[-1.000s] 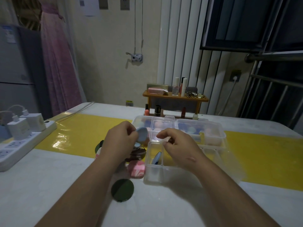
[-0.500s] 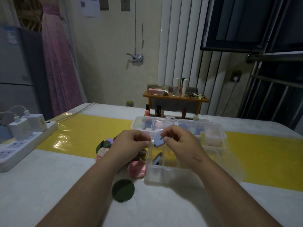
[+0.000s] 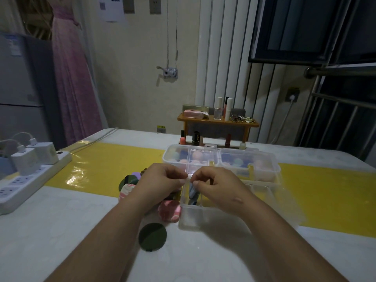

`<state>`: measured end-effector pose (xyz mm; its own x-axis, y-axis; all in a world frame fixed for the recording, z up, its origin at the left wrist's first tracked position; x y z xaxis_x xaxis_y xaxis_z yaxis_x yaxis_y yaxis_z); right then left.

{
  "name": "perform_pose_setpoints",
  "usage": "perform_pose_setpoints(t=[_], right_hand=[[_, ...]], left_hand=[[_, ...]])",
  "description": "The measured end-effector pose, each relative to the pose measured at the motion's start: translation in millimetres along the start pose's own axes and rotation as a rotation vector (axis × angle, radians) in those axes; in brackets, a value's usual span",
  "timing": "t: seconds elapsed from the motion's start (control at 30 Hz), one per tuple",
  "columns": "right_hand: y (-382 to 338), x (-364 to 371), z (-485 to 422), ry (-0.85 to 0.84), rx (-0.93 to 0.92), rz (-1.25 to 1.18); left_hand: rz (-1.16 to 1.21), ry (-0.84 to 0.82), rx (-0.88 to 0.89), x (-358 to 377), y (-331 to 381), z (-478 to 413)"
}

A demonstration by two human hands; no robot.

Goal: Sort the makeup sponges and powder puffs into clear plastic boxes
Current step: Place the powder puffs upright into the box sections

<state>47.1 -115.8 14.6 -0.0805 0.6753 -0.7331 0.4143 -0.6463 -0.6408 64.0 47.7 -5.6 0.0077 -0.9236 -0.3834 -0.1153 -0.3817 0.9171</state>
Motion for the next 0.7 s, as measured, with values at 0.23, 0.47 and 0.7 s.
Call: perform_pose_setpoints(t=[0.23, 0.47, 0.7], right_hand=[[-0.3, 0.0, -3.4, 0.029, 0.001, 0.2], [-0.5, -0.6, -1.9, 0.047, 0.02, 0.191], [0.2, -3.3, -1.8, 0.067, 0.015, 0.137]], left_hand=[[0.025, -0.02, -0.015, 0.5, -1.6, -1.1], [-0.048, -0.033, 0.028, -3.1, 0.7, -2.0], [-0.637, -0.05, 0.162, -23.0, 8.1, -0.9]])
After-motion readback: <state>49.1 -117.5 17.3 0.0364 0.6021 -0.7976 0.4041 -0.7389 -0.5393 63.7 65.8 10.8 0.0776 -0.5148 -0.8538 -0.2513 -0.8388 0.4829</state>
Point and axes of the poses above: each hand's wrist, its own z-axis away from the middle knuckle, its own x-axis out of the palm, y = z × x, the point moved 5 cm from there along -z, towards the middle knuckle
